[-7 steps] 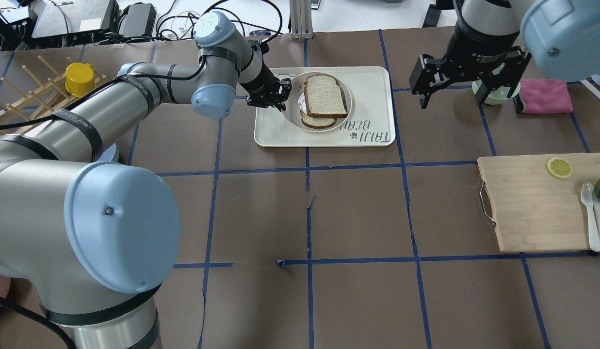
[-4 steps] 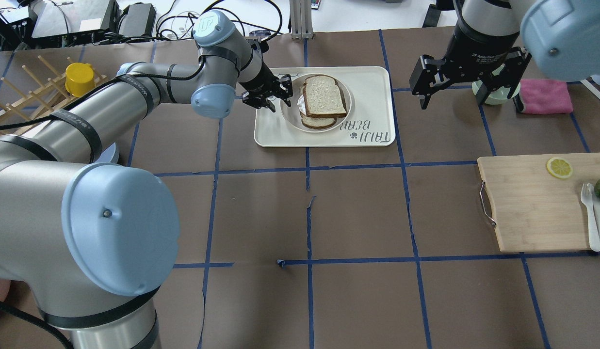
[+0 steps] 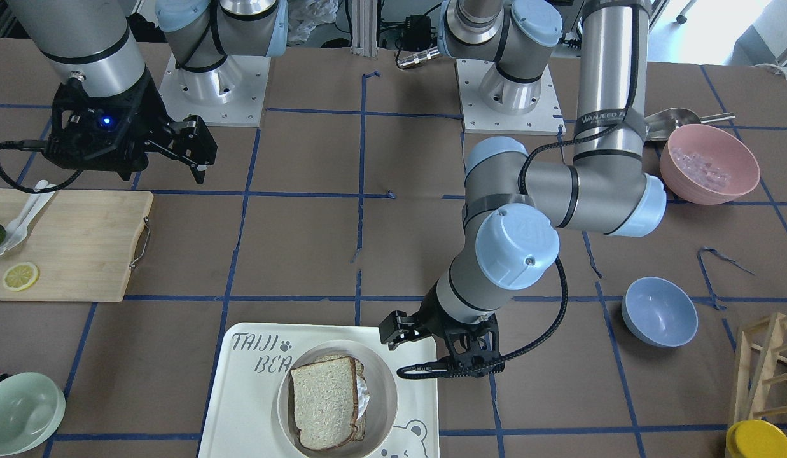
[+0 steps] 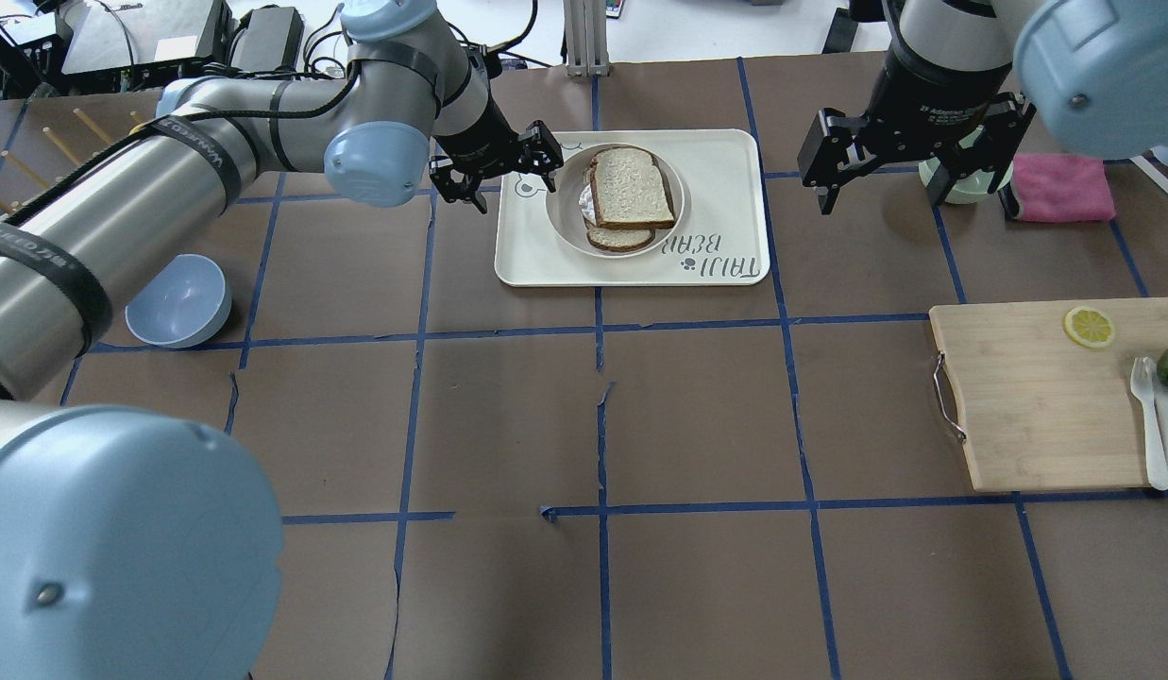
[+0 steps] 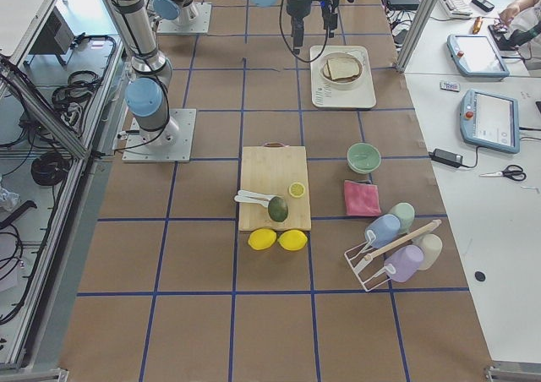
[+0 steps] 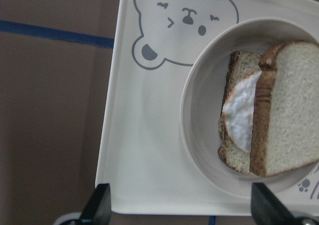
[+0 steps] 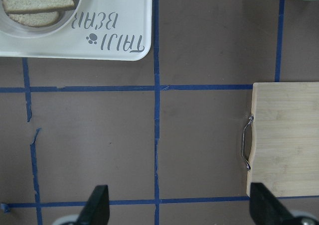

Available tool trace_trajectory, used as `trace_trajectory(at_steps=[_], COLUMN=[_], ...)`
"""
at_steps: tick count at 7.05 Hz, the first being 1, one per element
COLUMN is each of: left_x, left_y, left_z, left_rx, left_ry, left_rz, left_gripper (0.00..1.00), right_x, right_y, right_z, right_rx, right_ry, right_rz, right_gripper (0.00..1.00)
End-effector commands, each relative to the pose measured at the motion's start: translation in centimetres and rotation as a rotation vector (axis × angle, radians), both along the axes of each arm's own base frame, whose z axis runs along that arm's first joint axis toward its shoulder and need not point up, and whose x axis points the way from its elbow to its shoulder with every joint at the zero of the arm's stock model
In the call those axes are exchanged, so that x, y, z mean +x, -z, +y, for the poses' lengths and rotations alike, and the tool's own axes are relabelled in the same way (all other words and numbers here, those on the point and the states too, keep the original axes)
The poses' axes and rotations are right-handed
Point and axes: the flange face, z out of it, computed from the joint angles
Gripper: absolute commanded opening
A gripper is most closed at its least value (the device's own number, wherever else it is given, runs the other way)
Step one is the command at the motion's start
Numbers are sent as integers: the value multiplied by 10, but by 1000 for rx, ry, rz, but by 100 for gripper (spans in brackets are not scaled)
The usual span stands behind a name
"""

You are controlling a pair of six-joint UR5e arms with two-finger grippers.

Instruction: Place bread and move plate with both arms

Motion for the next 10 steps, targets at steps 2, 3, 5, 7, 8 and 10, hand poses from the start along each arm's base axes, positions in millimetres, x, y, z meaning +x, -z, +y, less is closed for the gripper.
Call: trace_trajectory(at_steps=[2,3,5,7,8,10], left_x=[16,16,26,34,36,39], left_y=[-114,-137,-170,-189,-190,-185], left_z=[78,103,136,148,154,180], left_rx=[83,95,30,-14,-12,-9], left_ry=[29,40,159,181,178,166], left_rz=[-73,-112,-152,-195,-191,-194], left_gripper=[100,100,100,100,100,100], right_x=[3,3,3,3,3,3], right_y=[-1,-1,-1,-1,-1,-1], right_z=[1,1,1,1,1,1], right_rx=[-3,-3,-4,-4,-4,-4], right_ry=[-9,-11,-11,-9,-9,-11], right_rz=[-13,-18,-20,-20,-20,-20], right_gripper=[100,100,100,100,100,100])
